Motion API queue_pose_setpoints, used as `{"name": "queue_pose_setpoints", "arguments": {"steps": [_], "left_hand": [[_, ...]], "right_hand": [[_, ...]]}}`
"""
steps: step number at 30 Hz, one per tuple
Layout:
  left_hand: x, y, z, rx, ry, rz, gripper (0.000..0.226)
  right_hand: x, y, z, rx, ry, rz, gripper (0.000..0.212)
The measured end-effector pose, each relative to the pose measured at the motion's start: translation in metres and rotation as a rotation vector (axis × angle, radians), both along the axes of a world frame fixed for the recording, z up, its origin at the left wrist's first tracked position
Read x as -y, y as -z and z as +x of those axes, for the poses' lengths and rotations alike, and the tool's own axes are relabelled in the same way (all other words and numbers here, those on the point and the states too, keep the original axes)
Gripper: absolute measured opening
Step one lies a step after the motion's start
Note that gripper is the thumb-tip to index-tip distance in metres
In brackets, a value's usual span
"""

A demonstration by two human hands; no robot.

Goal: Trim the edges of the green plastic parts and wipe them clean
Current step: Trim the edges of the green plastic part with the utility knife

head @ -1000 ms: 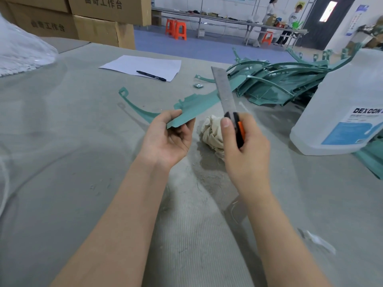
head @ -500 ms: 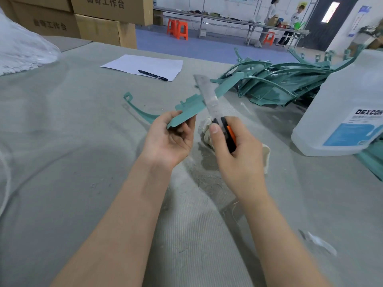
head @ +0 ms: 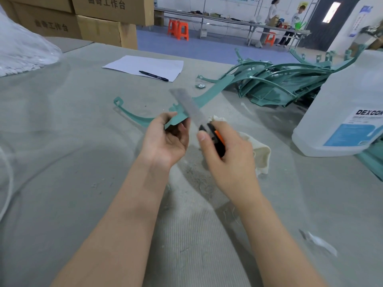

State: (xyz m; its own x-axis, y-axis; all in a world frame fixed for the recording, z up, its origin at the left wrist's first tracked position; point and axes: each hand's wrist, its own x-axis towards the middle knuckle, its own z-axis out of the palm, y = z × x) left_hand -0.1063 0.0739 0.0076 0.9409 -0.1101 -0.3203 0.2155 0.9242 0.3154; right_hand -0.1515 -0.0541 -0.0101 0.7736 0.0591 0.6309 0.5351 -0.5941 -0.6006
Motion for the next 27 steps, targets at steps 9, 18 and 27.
{"name": "queue_pose_setpoints", "arguments": {"steps": [9, 18, 27], "left_hand": [[0.003, -0.001, -0.003, 0.012, 0.0, 0.051, 0.014], [0.002, 0.001, -0.004, 0.01, 0.007, -0.003, 0.019], [-0.001, 0.007, 0.008, -0.023, -0.039, 0.014, 0.028]], "right_hand": [[0.008, 0.001, 0.004, -0.034, 0.108, 0.057, 0.02], [0.007, -0.001, 0.003, -0.039, 0.071, 0.058, 0.017], [-0.006, 0.002, -0.004, -0.046, -0.037, -0.107, 0.023]]}}
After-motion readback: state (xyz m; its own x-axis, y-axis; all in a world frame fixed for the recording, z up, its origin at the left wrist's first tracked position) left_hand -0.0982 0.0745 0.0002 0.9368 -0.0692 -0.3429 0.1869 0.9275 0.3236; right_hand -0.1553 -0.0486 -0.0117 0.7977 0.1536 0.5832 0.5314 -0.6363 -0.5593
